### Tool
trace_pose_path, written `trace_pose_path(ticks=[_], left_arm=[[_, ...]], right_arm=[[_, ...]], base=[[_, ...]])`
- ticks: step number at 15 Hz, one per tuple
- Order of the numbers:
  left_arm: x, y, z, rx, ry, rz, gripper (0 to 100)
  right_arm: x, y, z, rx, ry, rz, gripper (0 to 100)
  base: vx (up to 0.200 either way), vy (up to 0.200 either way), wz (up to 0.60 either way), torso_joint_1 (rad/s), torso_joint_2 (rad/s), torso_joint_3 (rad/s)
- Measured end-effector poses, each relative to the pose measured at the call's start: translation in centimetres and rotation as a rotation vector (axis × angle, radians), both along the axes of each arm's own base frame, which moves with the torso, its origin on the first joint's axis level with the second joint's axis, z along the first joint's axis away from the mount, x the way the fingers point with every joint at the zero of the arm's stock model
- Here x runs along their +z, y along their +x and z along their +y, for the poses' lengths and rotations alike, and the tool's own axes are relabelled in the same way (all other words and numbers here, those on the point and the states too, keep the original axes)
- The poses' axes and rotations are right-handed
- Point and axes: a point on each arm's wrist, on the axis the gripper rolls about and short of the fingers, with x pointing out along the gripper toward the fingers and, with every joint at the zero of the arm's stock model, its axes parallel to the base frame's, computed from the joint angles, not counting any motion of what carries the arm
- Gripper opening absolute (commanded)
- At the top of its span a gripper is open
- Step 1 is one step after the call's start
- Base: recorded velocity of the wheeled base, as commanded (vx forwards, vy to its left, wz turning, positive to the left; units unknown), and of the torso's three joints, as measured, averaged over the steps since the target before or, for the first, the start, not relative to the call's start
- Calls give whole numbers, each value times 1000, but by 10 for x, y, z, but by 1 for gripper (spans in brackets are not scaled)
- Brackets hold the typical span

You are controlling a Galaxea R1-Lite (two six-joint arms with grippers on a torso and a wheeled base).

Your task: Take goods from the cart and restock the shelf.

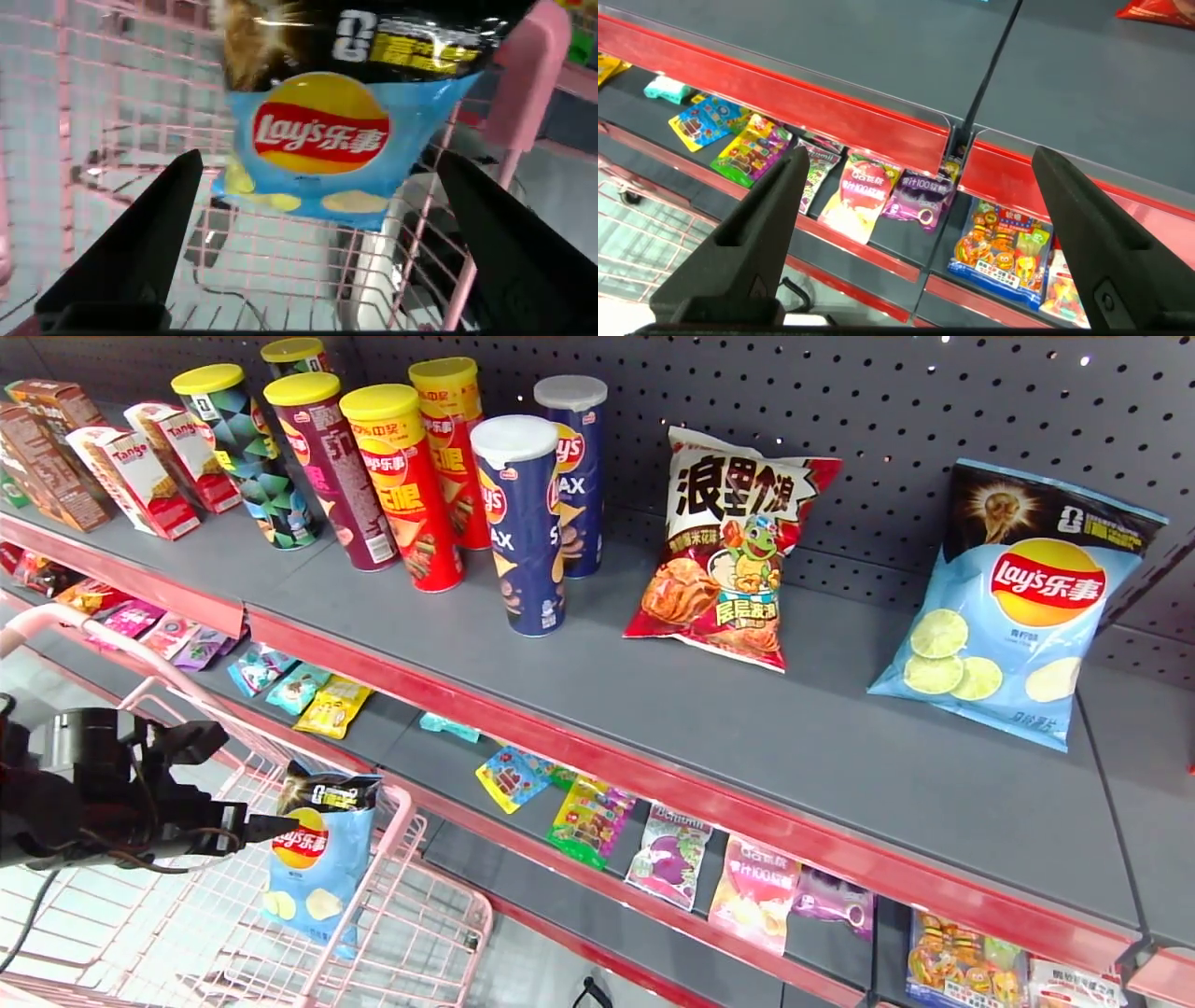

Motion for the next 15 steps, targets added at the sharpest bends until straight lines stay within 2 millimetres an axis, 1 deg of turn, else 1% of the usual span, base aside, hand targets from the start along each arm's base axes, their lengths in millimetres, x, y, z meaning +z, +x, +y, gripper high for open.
trace_pose_path(ticks=[2,3,6,8,9,10,11,13,15], left_arm=[[-15,11,-14,-85,-20,24,100],[-20,14,-17,-108,-17,35,100],[-34,18,-20,-124,16,90,100],[-37,11,-17,-96,21,163,100],[-38,2,-15,-91,10,237,100],[-37,-5,-11,-86,6,286,100],[-35,-8,-5,-80,15,294,100],[-37,-5,3,-95,41,282,100],[-43,1,7,-154,86,267,100]], right_arm=[[0,0,0,0,0,0,100],[0,0,0,0,0,-1,100],[0,0,0,0,0,0,100],[0,0,0,0,0,0,100],[0,0,0,0,0,0,100],[0,0,0,0,0,0,100],[0,0,0,0,0,0,100],[0,0,0,0,0,0,100],[0,0,0,0,0,0,100]], base=[[0,0,0,0,0,0],[0,0,0,0,0,0],[0,0,0,0,0,0],[0,0,0,0,0,0],[0,0,0,0,0,0],[0,0,0,0,0,0],[0,0,0,0,0,0],[0,0,0,0,0,0],[0,0,0,0,0,0]])
